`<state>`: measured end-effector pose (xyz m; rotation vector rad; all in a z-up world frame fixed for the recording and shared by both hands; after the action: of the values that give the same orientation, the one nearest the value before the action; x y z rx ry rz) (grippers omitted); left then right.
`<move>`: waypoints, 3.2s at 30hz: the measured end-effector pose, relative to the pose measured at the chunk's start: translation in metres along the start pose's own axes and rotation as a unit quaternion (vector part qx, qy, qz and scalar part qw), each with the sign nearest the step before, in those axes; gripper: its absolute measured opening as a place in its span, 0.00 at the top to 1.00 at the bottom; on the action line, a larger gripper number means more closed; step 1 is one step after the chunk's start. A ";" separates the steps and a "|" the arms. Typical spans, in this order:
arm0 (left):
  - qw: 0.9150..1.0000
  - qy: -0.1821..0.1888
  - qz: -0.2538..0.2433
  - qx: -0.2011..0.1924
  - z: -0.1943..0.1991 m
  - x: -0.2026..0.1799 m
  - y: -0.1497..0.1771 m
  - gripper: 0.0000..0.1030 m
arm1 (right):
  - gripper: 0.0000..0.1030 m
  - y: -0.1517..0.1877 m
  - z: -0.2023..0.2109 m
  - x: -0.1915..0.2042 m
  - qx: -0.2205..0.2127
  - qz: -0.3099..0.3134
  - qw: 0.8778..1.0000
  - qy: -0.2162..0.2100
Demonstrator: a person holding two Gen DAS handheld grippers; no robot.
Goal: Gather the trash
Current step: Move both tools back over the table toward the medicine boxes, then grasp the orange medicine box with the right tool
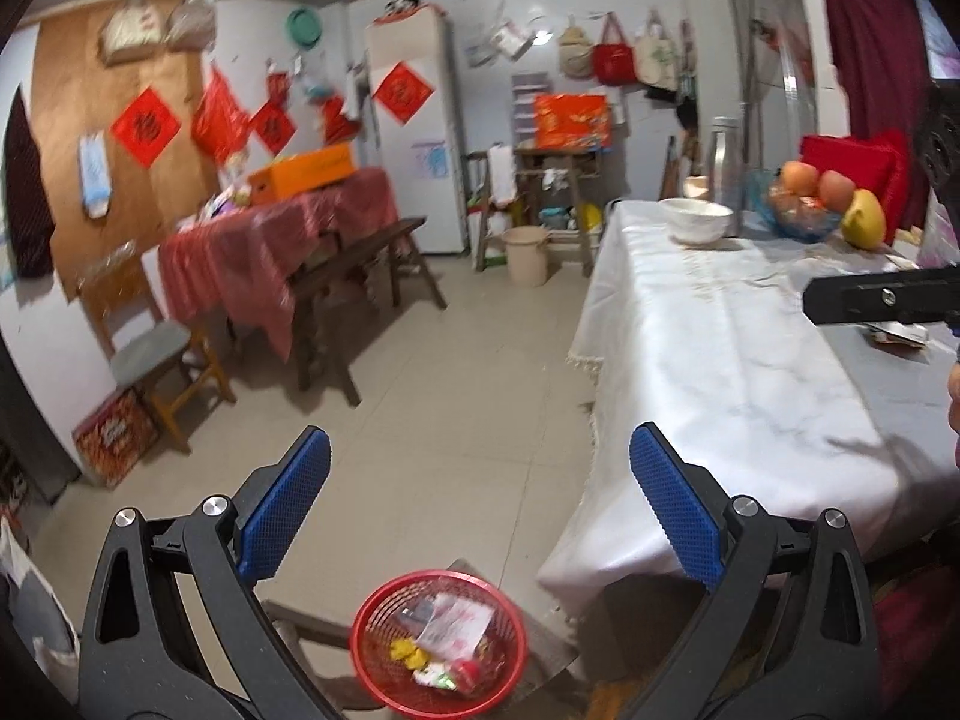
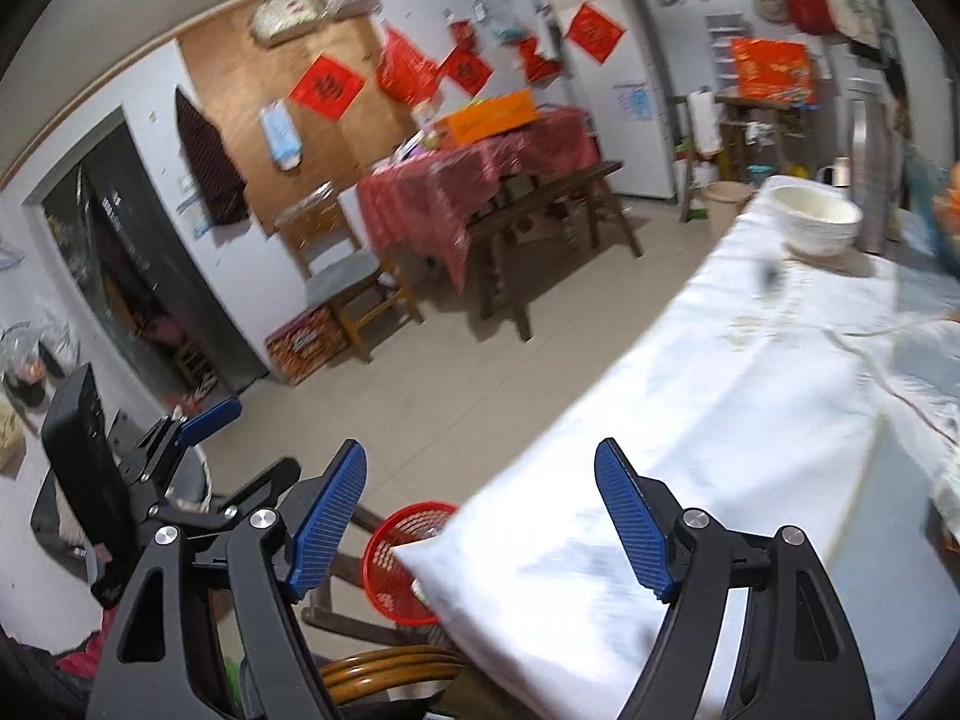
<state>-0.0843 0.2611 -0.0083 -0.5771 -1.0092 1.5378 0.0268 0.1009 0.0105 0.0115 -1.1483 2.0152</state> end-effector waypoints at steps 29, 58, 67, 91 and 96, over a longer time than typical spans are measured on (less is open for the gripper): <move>0.984 0.129 -0.113 -0.037 -0.012 -0.254 -0.069 0.07 | 0.17 0.063 0.204 -0.248 -0.178 -0.171 0.956 0.158; 0.965 0.207 -0.118 0.106 -0.121 -0.403 -0.088 0.07 | 0.07 0.100 0.228 -0.331 -0.204 -0.237 0.911 0.268; 0.952 0.253 0.047 0.167 -0.164 -0.308 -0.081 0.07 | 0.07 0.094 0.217 -0.325 -0.178 -0.212 0.923 0.269; 0.945 0.273 0.096 0.155 -0.164 -0.294 -0.083 0.07 | 0.12 0.036 0.118 -0.306 -0.025 -0.090 0.959 0.268; 0.945 0.273 0.096 0.155 -0.164 -0.294 -0.082 0.06 | 0.55 0.038 0.111 -0.312 -0.012 -0.102 0.968 0.228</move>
<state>0.1605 0.0242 -0.0722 -0.8335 -0.2864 1.5419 0.1751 -0.1867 -0.0670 -0.3176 -0.8378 1.7027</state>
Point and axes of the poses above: each gripper's, at about its wrist camera, not at the fingertips, and z roughly against the way its jaws point, x to its left, y to its underside, the point moved 3 cm from there along -z, roughly the way its jaws point, and after that the axes turned 3 degrees about -z, right-handed, at the moved point
